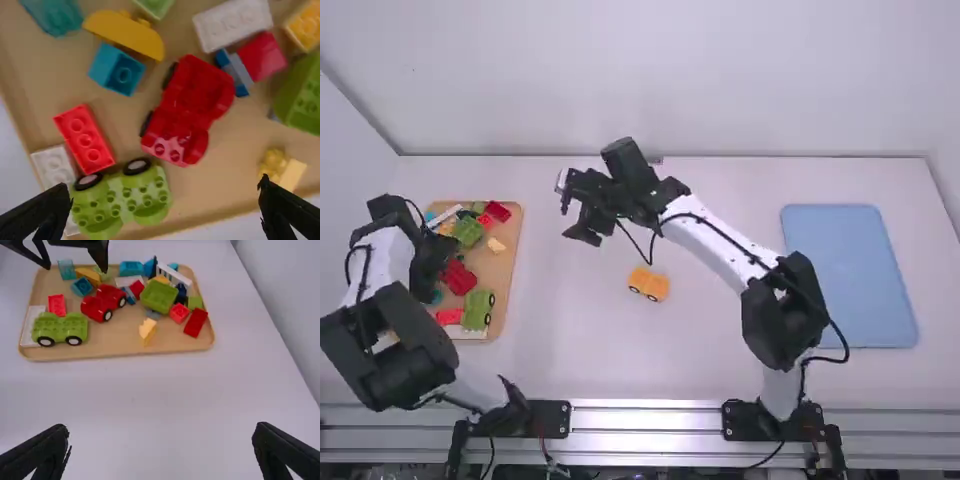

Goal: Assemble lego blocks to make yellow taxi

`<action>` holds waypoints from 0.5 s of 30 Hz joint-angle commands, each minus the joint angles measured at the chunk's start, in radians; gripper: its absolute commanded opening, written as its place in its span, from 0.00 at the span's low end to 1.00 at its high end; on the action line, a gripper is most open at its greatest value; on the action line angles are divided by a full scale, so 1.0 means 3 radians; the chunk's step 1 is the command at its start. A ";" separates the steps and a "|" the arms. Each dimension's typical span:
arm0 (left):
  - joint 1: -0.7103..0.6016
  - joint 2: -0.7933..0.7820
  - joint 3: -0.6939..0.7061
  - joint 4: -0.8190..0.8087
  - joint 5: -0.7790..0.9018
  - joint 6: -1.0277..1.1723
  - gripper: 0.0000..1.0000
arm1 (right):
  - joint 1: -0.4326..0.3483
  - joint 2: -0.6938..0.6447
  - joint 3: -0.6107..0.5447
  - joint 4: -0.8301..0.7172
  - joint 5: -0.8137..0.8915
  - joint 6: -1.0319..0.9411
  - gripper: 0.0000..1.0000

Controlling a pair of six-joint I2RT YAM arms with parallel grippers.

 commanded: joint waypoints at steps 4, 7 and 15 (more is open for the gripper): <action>0.0249 -0.0121 0.0011 -0.0127 -0.0080 -0.0161 0.99 | 0.0078 0.0046 0.0113 0.0080 -0.0034 -0.0047 0.98; 0.0356 -0.0195 0.0013 -0.0169 -0.0079 -0.0158 0.99 | 0.0120 0.0046 0.0113 0.0144 -0.0072 -0.0036 0.98; 0.0361 -0.0252 0.0011 -0.0029 0.0070 0.0165 0.85 | 0.0134 0.0046 0.0113 0.0221 -0.0496 -0.0052 0.98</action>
